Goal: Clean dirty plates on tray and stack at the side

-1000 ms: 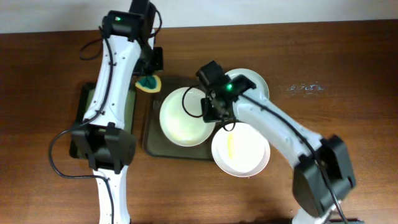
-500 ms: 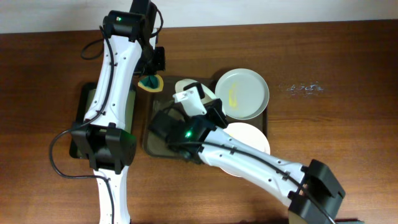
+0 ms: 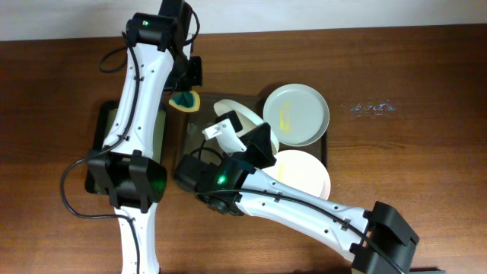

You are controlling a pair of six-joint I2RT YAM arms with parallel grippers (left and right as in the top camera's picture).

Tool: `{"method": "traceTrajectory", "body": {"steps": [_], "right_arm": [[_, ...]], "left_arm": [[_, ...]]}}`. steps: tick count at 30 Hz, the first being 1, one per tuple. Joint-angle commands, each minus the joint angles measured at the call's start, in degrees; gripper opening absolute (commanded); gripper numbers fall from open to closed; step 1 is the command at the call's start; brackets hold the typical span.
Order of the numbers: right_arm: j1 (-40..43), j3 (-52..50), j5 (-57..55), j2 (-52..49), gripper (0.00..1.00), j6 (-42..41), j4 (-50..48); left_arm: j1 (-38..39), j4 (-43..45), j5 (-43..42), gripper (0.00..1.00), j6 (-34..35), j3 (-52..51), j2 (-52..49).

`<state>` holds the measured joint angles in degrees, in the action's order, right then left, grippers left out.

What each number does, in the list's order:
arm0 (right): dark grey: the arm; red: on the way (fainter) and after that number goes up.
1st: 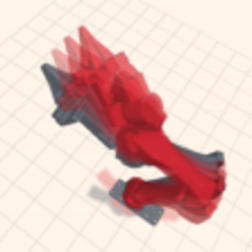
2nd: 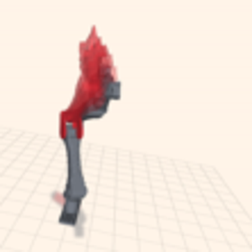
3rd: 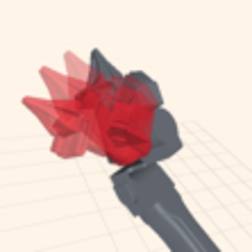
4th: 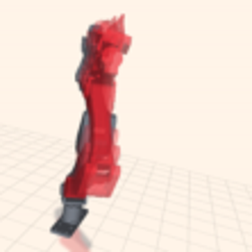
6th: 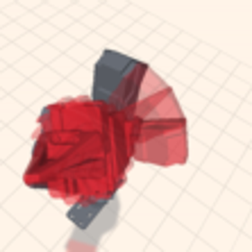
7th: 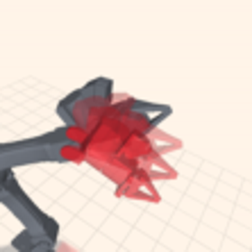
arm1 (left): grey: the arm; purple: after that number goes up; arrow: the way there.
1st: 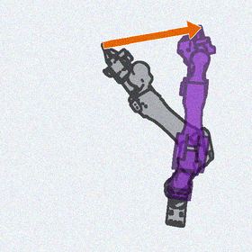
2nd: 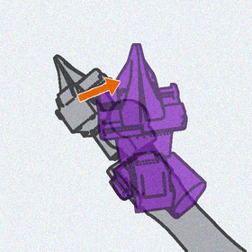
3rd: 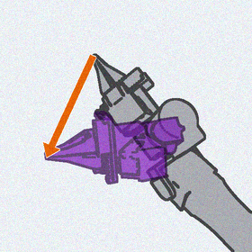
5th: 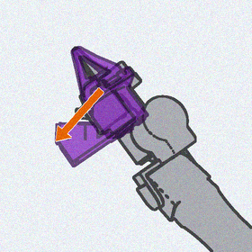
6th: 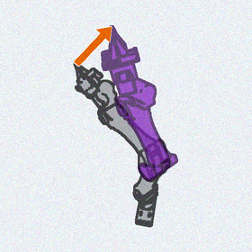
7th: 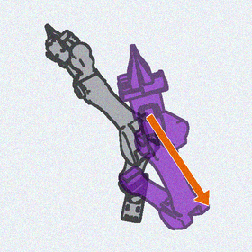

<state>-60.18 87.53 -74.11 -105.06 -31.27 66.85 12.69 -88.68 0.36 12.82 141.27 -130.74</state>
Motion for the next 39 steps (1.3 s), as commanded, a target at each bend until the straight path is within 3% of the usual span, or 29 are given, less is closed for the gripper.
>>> {"method": "traceTrajectory", "body": {"steps": [1,12,20,24,32,35,39], "right_arm": [[-0.3,0.3,-1.0,0.9,0.04,-2.7,0.4],[-0.1,0.3,-3.6,0.9,0.04,-5.7,-0.2],[0.3,1.0,19.9,0.9,0.04,-8.7,-0.4],[5.0,2.1,28.7,3.8,0.04,-8.3,-0.9],[27.9,2.2,60.6,16.9,0.04,4.3,-1.1],[42.8,2.2,74.7,21.1,0.04,9.8,-0.7],[64.3,0.8,77.1,21.5,0.04,11.6,2.4]], "left_arm": [[-0.1,0.1,-0.6,0.00,-0.9,0.9,0.3],[-0.1,0.1,-0.4,0.00,-0.9,0.9,0.3],[-0.1,-0.5,-0.4,0.00,-0.9,0.9,0.3],[-0.1,-1.1,-0.4,0.00,-1.0,0.9,0.3],[-0.1,-0.4,-0.4,0.00,-1.0,0.9,0.3],[-0.1,-0.4,-0.4,0.00,-1.0,0.9,0.3],[-0.1,-0.4,-0.4,0.00,-1.0,0.9,0.3]]}}
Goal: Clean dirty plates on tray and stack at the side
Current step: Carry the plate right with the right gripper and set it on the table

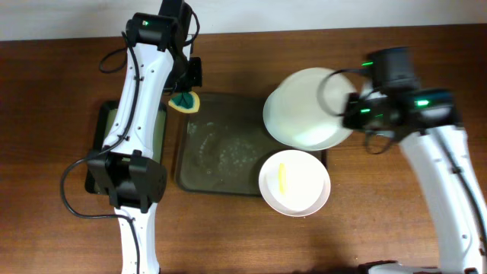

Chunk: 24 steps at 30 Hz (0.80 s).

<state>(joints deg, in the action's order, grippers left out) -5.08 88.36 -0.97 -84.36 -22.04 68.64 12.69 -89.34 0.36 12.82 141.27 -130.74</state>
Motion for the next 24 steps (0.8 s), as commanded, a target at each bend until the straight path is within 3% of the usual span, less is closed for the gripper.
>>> {"method": "traceTrajectory", "body": {"steps": [1,6,10,14,16,18,21,24], "right_arm": [[12.7,-0.8,4.0,0.7,0.04,2.8,0.8],[29.6,-15.9,4.0,0.3,0.04,3.2,-7.0],[35.4,-29.2,5.5,0.2,0.04,3.2,-20.7],[36.6,-34.7,5.5,-1.6,0.05,4.3,-31.7],[36.6,-34.7,5.4,-3.3,0.13,5.4,-32.4],[36.6,-34.7,5.4,-3.9,0.14,5.3,-32.0],[36.6,-32.7,10.8,-3.7,0.37,9.3,-28.0],[36.4,-24.6,20.4,-3.7,0.40,16.5,-19.8]], "left_arm": [[-0.1,0.2,-0.4,0.00,-1.0,0.9,0.3],[-0.1,0.2,-0.4,0.00,-1.0,0.9,0.3],[-0.1,0.2,-0.4,0.00,-1.0,0.9,0.3],[-0.1,0.3,-0.4,0.00,-1.0,0.9,0.3],[-0.1,0.2,-0.4,0.00,-1.0,0.9,0.3],[-0.1,0.1,-0.4,0.00,-1.0,0.9,0.3],[-0.1,0.1,-0.4,0.00,-1.0,0.9,0.3],[-0.1,0.1,-0.5,0.00,-1.0,0.9,0.3]]}}
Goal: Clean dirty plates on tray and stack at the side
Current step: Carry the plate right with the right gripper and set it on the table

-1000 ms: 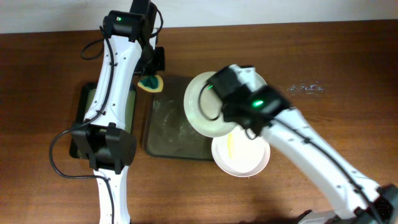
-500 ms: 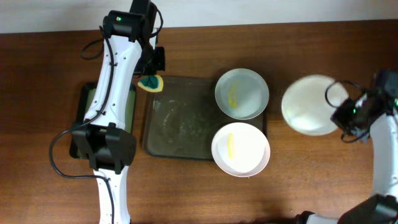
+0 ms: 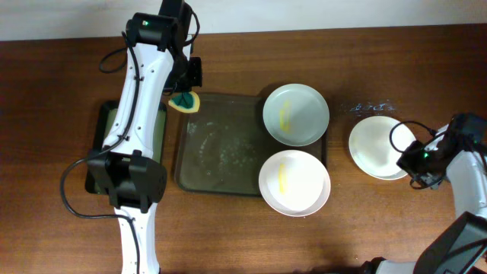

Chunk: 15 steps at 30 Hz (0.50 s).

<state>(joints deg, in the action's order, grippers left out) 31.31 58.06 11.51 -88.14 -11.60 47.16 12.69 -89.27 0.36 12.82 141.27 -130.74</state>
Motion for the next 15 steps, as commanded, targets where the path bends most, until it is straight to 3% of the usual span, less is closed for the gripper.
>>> {"method": "traceTrajectory", "body": {"steps": [1,6,9,13,15], "right_arm": [[-1.0,9.6,11.3,0.1,0.40,9.7,5.2],[-12.8,11.0,14.8,-1.6,0.40,17.8,5.5],[-21.0,10.1,12.2,-6.3,0.40,18.7,2.1],[-26.1,10.1,11.8,-14.8,0.40,18.6,-1.2],[-26.4,10.1,11.8,-18.5,0.32,18.4,-1.8]], "left_arm": [[-0.1,0.0,-0.5,0.00,-1.0,0.9,0.3],[-0.1,0.0,-0.4,0.00,-1.0,0.9,0.3],[-0.1,0.0,-0.4,0.00,-1.0,0.9,0.3],[-0.1,0.0,-0.4,0.00,-1.0,0.9,0.3],[-0.1,0.0,-0.4,0.00,-1.0,0.9,0.3]]}}
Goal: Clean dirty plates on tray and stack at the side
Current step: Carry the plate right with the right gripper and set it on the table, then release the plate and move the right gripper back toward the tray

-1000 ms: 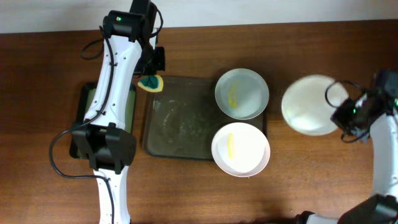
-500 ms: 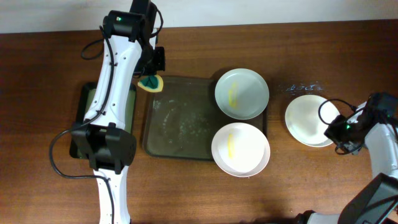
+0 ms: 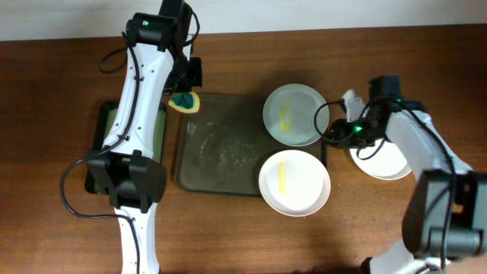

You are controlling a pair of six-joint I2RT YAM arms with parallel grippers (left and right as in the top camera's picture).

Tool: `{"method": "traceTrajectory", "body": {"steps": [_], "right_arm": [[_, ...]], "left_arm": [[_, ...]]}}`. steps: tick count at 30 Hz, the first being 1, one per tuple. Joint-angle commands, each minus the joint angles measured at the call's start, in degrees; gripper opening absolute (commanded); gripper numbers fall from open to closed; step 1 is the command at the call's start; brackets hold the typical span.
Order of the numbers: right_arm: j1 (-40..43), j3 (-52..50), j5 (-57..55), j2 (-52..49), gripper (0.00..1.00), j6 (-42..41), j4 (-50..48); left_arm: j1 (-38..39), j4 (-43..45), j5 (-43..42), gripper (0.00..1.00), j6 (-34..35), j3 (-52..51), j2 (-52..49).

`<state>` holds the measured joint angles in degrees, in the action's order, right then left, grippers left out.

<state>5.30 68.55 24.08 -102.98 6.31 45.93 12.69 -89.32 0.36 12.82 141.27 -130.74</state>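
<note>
A dark tray (image 3: 217,152) carries two plates on its right side. Both show a yellow smear: a pale green plate (image 3: 293,114) at the back and a white plate (image 3: 297,186) at the front. A clean white plate (image 3: 384,160) lies on the table right of the tray, partly under my right arm. My right gripper (image 3: 333,133) sits at the green plate's right rim; whether it is open or shut does not show. My left gripper (image 3: 185,95) hangs at the tray's back left corner, shut on a teal and yellow sponge (image 3: 184,101).
A small dark tray (image 3: 103,144) with a green pad lies left of the main tray, under my left arm. Faint wet marks (image 3: 369,108) show on the wooden table behind the clean plate. The main tray's left half is wet and bare.
My right gripper was at the right edge of the clean white plate on the table. Now it is left of that plate, at the green plate's right rim. The left arm has not moved.
My right arm first reached across the tray with a white plate at its gripper. Then it held that plate up over the tray's right end. Then the plate lay on the table right of the tray. Now the gripper is back at the green plate.
</note>
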Motion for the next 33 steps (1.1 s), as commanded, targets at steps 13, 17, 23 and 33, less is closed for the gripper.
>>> {"method": "traceTrajectory", "body": {"steps": [13,17,23,33], "right_arm": [[-0.4,-2.5,-0.7,-6.4,0.12,-5.2,-5.7],[-0.4,-4.7,-0.7,-6.4,0.12,-6.0,-5.9],[-0.4,-5.3,-0.6,-6.4,0.04,-6.0,-7.4],[-0.4,-5.2,-1.0,-6.4,0.05,-5.0,-13.6]], "left_arm": [[-0.1,0.1,-0.4,0.00,-1.0,0.9,0.3],[-0.1,0.1,-0.4,0.00,-1.0,0.9,0.3],[-0.1,0.1,-0.4,0.00,-1.0,0.9,0.3],[-0.1,0.1,-0.4,0.00,-1.0,0.9,0.3]]}}
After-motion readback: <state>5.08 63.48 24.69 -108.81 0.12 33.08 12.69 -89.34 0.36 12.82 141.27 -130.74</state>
